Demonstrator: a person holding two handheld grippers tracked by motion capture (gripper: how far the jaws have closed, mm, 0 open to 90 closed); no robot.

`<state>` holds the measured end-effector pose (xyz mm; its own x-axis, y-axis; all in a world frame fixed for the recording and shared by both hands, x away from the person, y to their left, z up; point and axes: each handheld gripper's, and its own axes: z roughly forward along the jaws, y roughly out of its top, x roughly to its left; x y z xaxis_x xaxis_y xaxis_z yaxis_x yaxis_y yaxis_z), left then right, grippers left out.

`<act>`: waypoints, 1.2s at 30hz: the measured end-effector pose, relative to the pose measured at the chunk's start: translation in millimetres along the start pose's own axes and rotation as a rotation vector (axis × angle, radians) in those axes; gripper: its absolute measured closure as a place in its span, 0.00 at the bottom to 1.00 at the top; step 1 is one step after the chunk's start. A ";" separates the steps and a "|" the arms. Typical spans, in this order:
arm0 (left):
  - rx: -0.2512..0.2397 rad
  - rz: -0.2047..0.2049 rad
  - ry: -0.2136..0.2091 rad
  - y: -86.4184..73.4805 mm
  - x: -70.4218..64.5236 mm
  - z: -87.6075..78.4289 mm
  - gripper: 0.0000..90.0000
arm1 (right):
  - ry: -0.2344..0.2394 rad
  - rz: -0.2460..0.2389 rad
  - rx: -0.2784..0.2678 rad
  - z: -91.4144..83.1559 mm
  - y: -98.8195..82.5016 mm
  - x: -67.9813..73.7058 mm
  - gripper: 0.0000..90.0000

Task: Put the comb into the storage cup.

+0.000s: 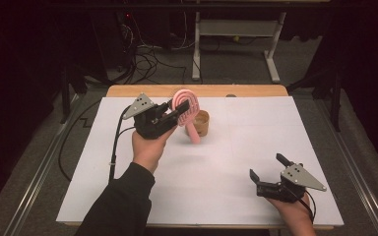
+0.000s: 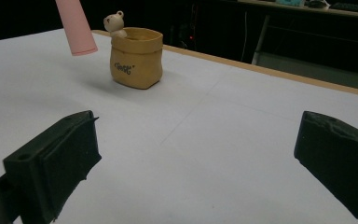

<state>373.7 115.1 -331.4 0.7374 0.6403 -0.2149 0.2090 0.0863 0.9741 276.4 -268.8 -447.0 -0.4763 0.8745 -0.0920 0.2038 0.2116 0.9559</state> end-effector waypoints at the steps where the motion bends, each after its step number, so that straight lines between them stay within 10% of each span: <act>1: 0.000 0.001 0.002 1.1 0.2 0.3 0.70 | 0.000 0.000 0.000 0.0 0.0 -0.1 0.00; 36: -0.067 0.042 0.003 43.0 -4.5 35.9 0.70 | 0.000 -0.009 -0.009 -1.3 0.8 0.8 0.00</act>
<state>402.4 88.6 -291.1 0.7429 0.6464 -0.1740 0.1348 0.1100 0.9847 275.1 -268.5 -445.9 -0.4784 0.8723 -0.1008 0.1913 0.2156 0.9576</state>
